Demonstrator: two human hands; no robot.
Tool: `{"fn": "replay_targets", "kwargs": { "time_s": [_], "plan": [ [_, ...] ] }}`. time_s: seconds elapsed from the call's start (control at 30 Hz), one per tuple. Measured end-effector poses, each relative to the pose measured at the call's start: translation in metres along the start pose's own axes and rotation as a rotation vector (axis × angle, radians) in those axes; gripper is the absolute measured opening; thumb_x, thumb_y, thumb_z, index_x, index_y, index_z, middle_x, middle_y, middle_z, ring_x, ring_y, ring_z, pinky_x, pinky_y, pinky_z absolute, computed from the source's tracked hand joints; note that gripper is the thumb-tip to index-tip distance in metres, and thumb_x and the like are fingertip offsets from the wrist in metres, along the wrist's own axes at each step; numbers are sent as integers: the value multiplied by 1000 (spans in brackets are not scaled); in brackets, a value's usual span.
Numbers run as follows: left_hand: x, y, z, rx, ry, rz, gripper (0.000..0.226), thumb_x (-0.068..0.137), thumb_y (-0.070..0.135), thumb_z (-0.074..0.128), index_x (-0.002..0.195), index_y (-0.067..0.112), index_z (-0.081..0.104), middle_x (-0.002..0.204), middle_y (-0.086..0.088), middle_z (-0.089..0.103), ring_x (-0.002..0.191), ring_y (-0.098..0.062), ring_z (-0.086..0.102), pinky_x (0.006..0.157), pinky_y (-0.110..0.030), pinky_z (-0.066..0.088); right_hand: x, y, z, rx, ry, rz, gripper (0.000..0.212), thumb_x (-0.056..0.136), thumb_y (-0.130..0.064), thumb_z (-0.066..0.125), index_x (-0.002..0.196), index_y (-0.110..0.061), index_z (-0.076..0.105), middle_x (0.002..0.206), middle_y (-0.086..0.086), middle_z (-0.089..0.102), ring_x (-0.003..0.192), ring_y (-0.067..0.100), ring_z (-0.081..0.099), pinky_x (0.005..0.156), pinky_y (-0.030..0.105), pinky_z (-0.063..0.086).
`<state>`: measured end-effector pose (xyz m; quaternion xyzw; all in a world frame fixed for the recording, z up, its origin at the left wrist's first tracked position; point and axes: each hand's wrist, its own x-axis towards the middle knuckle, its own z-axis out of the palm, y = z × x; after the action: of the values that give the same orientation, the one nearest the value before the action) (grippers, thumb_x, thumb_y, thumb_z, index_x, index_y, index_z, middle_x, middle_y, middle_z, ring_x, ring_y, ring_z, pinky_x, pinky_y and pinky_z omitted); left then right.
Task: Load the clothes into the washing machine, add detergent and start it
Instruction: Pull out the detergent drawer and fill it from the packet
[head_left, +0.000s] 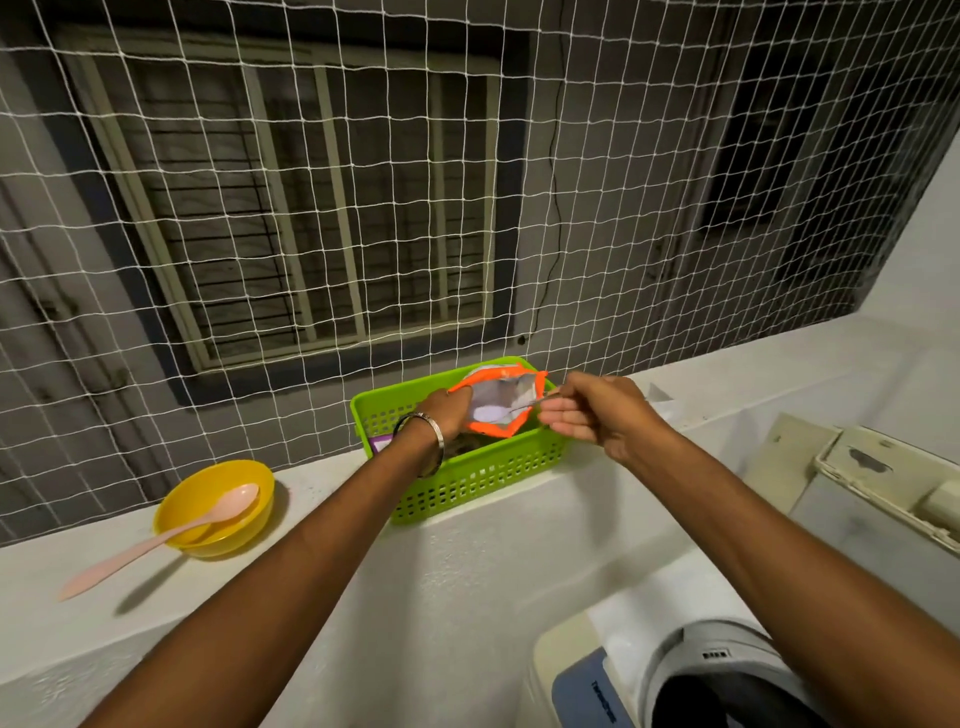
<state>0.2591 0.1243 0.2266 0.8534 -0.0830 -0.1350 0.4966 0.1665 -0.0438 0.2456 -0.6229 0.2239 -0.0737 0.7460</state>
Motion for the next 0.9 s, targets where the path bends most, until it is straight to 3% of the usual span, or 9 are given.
{"fn": "replay_targets", "kwargs": {
  "time_s": [0.2, 0.4, 0.6, 0.7, 0.9],
  "plan": [
    [0, -3, 3, -6, 12, -29, 43, 98, 31, 41, 124, 3, 60, 126, -21, 60, 113, -35, 57, 78, -27, 36, -2, -5, -31, 81, 31, 51, 21, 92, -9, 46, 85, -1, 65, 65, 8, 74, 56, 14, 72, 50, 22, 58],
    [2, -1, 3, 29, 7, -9, 43, 99, 31, 40, 120, 1, 63, 116, -20, 62, 91, -27, 50, 76, -28, 34, -7, -14, -58, 140, 45, 79, 23, 92, -9, 45, 85, -1, 65, 64, 6, 74, 57, 13, 72, 49, 20, 57],
    [5, -3, 5, 18, 16, -9, 44, 98, 32, 41, 124, 0, 59, 125, -21, 60, 98, -29, 54, 76, -29, 35, -11, -24, -98, 216, 131, 68, 22, 92, -8, 44, 87, 2, 64, 65, 7, 74, 58, 13, 73, 52, 21, 59],
    [8, -4, 6, 10, 15, -3, 43, 99, 29, 42, 125, -1, 59, 127, -22, 59, 105, -33, 56, 76, -28, 34, -6, -23, -125, 288, 180, 41, 21, 92, -7, 45, 96, 3, 63, 71, 10, 75, 63, 16, 74, 52, 24, 59],
    [8, -3, 8, 65, 28, 28, 41, 102, 25, 38, 124, -4, 58, 124, -25, 58, 100, -31, 53, 72, -29, 36, 9, -13, -164, 263, 325, -5, 17, 95, -5, 46, 94, 3, 61, 95, 15, 71, 72, 22, 75, 60, 28, 62]
  ]
}}
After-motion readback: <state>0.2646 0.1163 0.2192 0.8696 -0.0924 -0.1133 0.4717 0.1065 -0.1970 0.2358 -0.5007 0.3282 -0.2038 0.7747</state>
